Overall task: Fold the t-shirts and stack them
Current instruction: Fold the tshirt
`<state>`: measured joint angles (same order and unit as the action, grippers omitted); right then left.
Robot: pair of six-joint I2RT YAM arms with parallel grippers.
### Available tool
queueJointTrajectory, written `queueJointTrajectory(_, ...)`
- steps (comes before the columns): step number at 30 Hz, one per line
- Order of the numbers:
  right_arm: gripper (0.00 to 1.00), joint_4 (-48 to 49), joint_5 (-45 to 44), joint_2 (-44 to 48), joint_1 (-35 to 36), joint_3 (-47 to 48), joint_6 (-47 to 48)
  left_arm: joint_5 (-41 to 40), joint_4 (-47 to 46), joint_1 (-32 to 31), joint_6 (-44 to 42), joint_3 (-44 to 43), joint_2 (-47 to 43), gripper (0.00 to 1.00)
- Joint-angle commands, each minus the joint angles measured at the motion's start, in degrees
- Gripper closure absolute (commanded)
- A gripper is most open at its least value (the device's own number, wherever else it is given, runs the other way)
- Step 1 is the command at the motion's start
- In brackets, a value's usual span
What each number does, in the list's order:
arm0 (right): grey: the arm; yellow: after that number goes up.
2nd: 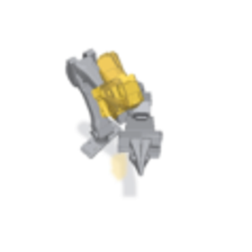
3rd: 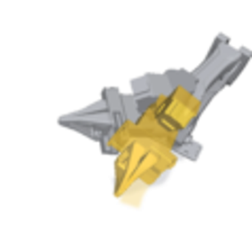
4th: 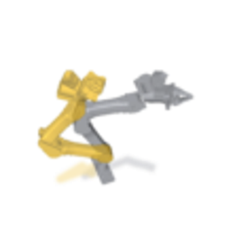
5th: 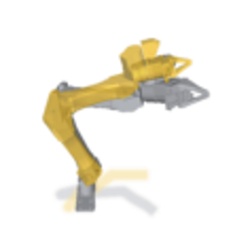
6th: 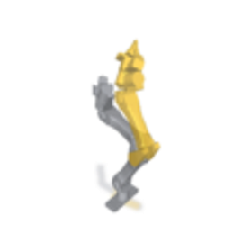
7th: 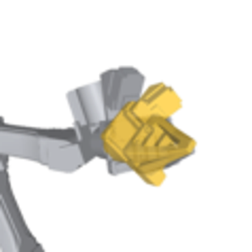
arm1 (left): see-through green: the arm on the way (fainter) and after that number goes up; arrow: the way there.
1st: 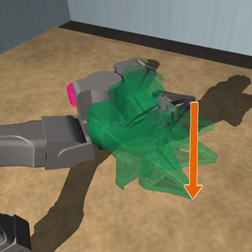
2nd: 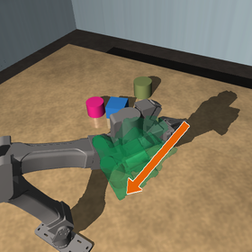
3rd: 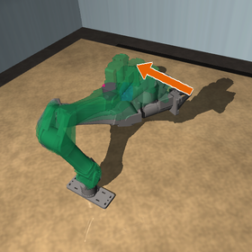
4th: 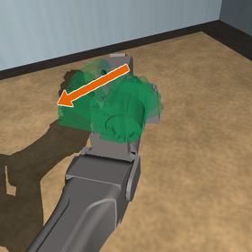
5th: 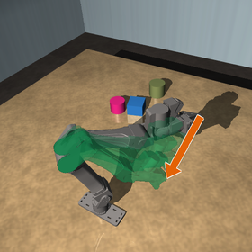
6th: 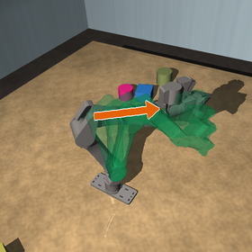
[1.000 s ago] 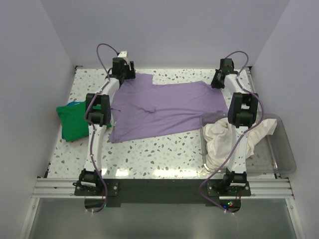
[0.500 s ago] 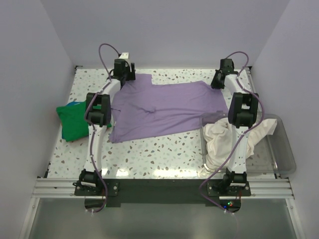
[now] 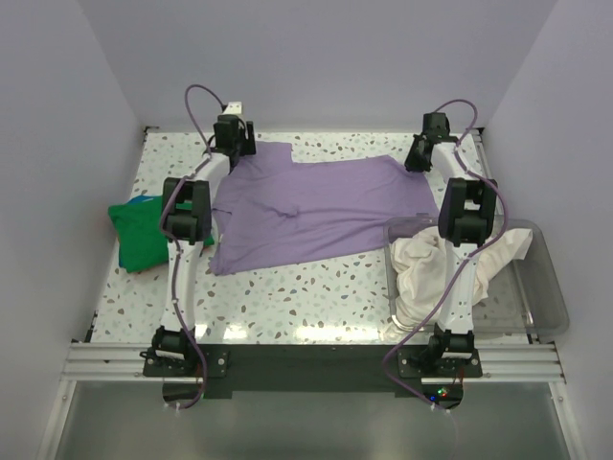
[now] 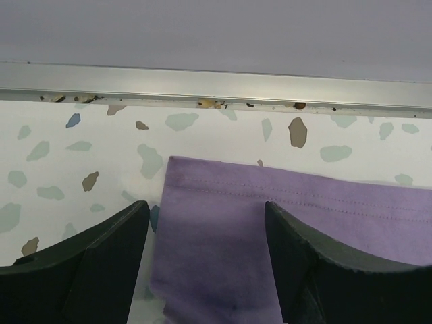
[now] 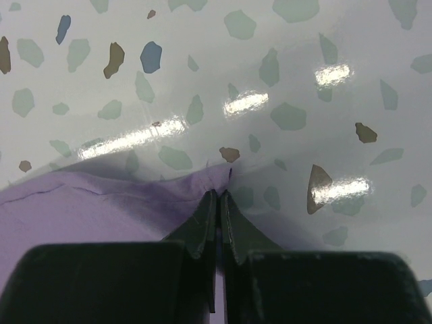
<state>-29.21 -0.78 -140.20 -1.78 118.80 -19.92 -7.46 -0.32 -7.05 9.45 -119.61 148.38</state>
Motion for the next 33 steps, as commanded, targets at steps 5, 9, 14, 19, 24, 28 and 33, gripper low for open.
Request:
queueJointTrajectory(5,1.0,-2.87,0.69,0.63,0.11,2.84,0.06,-0.09,0.23,1.6,2.76,-3.17,-0.37,0.29)
queueJointTrajectory(9,1.0,-2.87,0.69,0.46,0.11,3.1,-0.29,1.13,4.53,1.69,3.03,-5.1,1.03,0.35)
queueJointTrajectory(14,1.0,-2.96,0.6,0.72,0.11,2.75,-0.64,3.42,7.79,1.69,3.11,-6.69,2.71,0.44)
queueJointTrajectory(19,1.0,-3.04,0.6,1.07,0.02,1.96,-0.56,5.79,7.79,1.6,2.41,-6.6,2.88,0.62)
queueJointTrajectory(24,1.0,-2.96,0.69,1.42,0.11,1.61,-0.99,7.02,7.0,1.6,2.15,-6.34,2.36,0.81)
queueJointTrajectory(28,1.0,-3.22,0.6,1.68,0.11,1.69,-1.35,8.51,5.16,1.6,2.5,-6.16,1.39,0.98)
queueJointTrajectory(33,1.0,-3.31,-0.97,2.56,0.02,2.22,-1.96,9.31,-0.71,1.6,4.08,-4.23,-1.68,1.0)
